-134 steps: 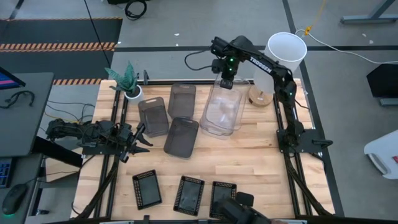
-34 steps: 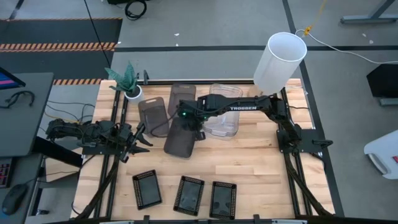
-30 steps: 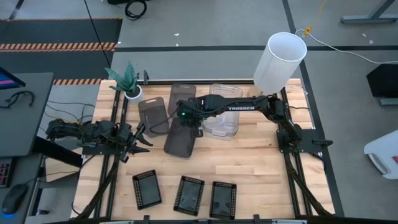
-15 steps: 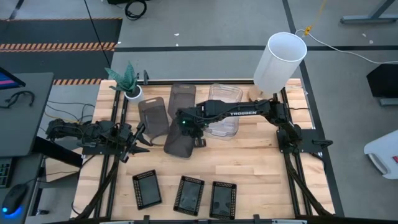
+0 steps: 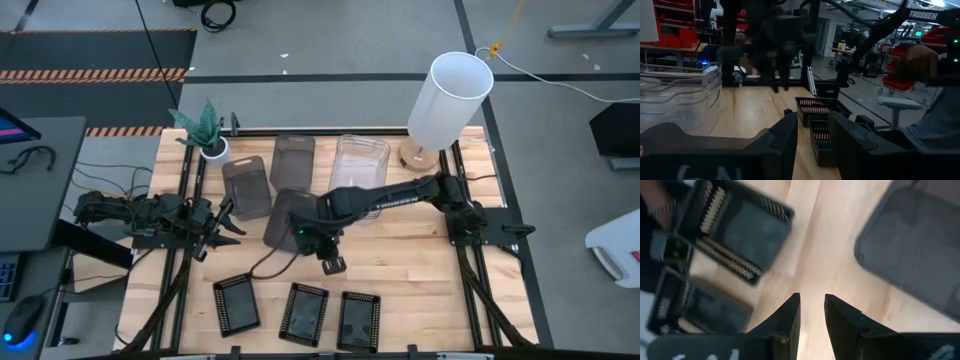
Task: Stack baskets by color
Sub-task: Stack the middle black bin on the right black bin
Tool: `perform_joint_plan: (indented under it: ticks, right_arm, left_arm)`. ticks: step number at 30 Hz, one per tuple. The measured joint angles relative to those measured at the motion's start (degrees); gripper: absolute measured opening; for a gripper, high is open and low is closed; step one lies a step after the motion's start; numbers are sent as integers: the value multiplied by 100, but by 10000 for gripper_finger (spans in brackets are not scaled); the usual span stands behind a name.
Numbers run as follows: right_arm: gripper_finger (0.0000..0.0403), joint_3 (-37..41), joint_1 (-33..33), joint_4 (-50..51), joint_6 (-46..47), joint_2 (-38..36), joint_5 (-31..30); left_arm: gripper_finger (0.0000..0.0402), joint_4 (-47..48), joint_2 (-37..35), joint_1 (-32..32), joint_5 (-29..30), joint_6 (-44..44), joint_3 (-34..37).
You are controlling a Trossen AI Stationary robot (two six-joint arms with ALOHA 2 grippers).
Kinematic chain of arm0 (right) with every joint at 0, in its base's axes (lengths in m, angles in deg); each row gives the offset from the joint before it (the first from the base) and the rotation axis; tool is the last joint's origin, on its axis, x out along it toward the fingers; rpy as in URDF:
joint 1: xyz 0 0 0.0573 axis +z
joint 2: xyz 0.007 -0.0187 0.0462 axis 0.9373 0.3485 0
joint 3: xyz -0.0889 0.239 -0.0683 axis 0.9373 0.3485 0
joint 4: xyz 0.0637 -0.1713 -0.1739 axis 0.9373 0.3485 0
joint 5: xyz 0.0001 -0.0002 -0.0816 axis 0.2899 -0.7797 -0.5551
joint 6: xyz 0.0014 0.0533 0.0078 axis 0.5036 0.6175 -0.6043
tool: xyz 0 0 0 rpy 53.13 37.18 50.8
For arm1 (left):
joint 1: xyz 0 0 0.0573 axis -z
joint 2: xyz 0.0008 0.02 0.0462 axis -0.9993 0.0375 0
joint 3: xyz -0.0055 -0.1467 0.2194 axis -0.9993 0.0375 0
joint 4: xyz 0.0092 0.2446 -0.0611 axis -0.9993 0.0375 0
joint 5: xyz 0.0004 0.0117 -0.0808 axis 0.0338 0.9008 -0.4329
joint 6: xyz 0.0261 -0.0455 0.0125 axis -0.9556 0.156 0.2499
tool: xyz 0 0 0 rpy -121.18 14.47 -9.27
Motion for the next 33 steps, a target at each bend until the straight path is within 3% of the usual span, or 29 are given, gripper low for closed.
perform_joint_plan:
  ticks: [5,14,21,28,33]
  right_arm:
    - [94,0,272,-593,718,0,-331]
    - [110,362,768,-1432,2424,0,-1475]
    - [169,1002,1114,-2472,3516,9,-1544]
    - [237,1421,1329,-2939,4348,2,-2107]
    - [253,1780,1415,-3494,4689,9,-2268]
  left_arm:
    - [117,0,0,2,0,0,0]
    - [117,-2,0,0,0,0,2]
    - [117,-2,2,0,0,0,1]
    - [117,-2,0,0,0,0,0]
    - [117,-2,2,0,0,0,-1]
